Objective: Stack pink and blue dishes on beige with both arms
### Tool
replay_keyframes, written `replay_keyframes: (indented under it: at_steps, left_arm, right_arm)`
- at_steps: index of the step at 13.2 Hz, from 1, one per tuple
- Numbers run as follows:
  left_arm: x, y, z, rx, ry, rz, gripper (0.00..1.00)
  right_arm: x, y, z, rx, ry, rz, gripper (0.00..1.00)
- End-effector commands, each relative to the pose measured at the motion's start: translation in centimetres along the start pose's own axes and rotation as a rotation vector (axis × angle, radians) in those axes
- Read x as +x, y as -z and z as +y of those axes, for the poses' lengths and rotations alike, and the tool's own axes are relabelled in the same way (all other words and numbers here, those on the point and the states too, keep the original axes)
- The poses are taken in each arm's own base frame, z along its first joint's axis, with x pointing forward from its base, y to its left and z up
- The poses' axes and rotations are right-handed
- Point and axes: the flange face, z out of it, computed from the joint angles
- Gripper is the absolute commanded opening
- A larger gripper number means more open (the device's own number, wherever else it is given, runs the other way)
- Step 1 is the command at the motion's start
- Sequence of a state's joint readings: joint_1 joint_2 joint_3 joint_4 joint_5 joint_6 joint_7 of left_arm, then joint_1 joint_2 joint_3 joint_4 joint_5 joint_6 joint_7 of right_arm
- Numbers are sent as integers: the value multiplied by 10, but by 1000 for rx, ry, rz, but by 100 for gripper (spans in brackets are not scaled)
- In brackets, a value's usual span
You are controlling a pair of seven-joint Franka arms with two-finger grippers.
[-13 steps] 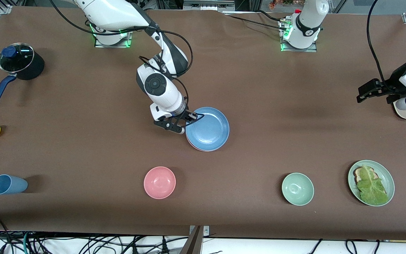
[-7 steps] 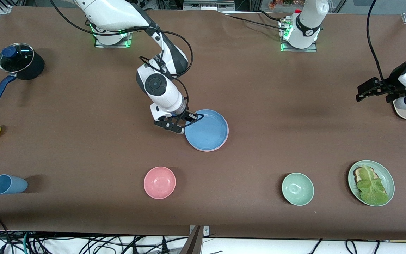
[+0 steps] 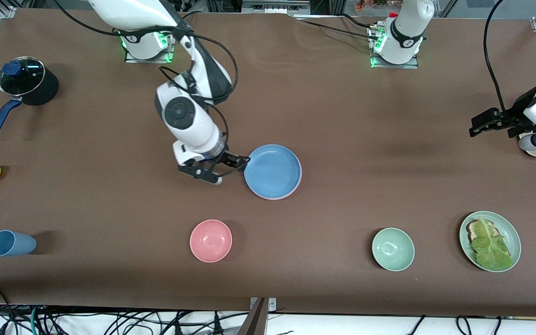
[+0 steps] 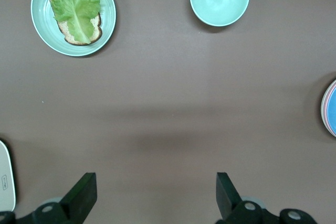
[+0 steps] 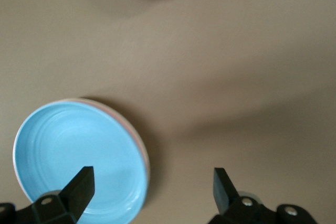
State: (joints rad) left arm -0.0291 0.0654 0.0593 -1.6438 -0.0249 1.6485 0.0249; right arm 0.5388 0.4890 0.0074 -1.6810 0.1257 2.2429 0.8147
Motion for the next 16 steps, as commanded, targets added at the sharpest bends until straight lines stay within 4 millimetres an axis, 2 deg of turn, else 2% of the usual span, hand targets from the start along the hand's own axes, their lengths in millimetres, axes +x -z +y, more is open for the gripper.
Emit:
replay_keyframes:
  at_steps: [1, 3, 5, 9, 11, 12, 14, 16]
  left_arm:
    - [2, 3, 0, -7, -20, -2, 100]
    - [3, 10, 1, -8, -22, 13, 100]
    - [3, 13, 0, -8, -21, 18, 100]
    - [3, 14, -1, -9, -21, 21, 100]
    - [4, 17, 0, -9, -24, 27, 100]
    - [4, 17, 0, -11, -23, 27, 100]
    - [4, 16, 1, -7, -24, 26, 100]
    - [5, 16, 2, -7, -24, 27, 100]
  right_arm:
    - [37, 55, 48, -44, 36, 18, 100]
    - [69, 89, 92, -60, 101, 25, 100]
    - [87, 127, 130, -73, 157, 21, 100]
    - [79, 205, 176, -76, 244, -12, 100]
    - [75, 217, 183, -118, 266, -18, 100]
    - [77, 221, 193, -139, 253, -39, 100]
    - [84, 243, 205, -138, 279, -50, 100]
    - [87, 246, 210, -144, 311, -50, 100]
